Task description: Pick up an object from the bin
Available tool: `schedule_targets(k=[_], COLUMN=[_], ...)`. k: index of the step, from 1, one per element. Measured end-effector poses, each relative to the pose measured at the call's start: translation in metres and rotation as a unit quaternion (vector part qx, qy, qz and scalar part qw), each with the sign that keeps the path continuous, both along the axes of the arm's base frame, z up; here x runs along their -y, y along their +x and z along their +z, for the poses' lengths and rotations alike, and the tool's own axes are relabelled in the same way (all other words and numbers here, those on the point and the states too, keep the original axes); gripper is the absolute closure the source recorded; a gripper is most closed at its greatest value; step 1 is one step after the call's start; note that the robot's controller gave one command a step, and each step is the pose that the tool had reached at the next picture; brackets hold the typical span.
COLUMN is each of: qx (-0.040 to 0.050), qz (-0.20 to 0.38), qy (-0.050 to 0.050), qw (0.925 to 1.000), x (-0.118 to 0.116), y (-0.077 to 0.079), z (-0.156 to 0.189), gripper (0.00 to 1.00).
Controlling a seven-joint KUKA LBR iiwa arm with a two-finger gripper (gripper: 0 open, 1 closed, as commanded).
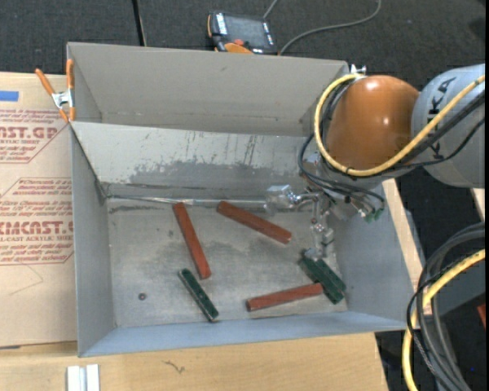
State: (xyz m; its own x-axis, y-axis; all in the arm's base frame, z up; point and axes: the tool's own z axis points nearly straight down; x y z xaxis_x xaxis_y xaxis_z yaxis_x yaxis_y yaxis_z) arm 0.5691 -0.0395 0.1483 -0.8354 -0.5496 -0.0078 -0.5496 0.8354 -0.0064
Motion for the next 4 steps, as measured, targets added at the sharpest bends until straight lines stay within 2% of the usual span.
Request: schedule_targets(k=[1,2,3,4], qx=[-0.0035,0.0003,-0.0022,0.001], qz=[0.037,-0.001,-0.001,0.021], qy=[0.001,0.001,0.001,0.001], qw=[0.9993,1.0,1.0,0.9998], x=[0.007,0.023,0.022,0.009], y=[-0.006,-0.083,-0.083,-0.018], z=[0.009,-0.08,-0.078,0.043], gripper=[0.0,0.0,1.0,1.0])
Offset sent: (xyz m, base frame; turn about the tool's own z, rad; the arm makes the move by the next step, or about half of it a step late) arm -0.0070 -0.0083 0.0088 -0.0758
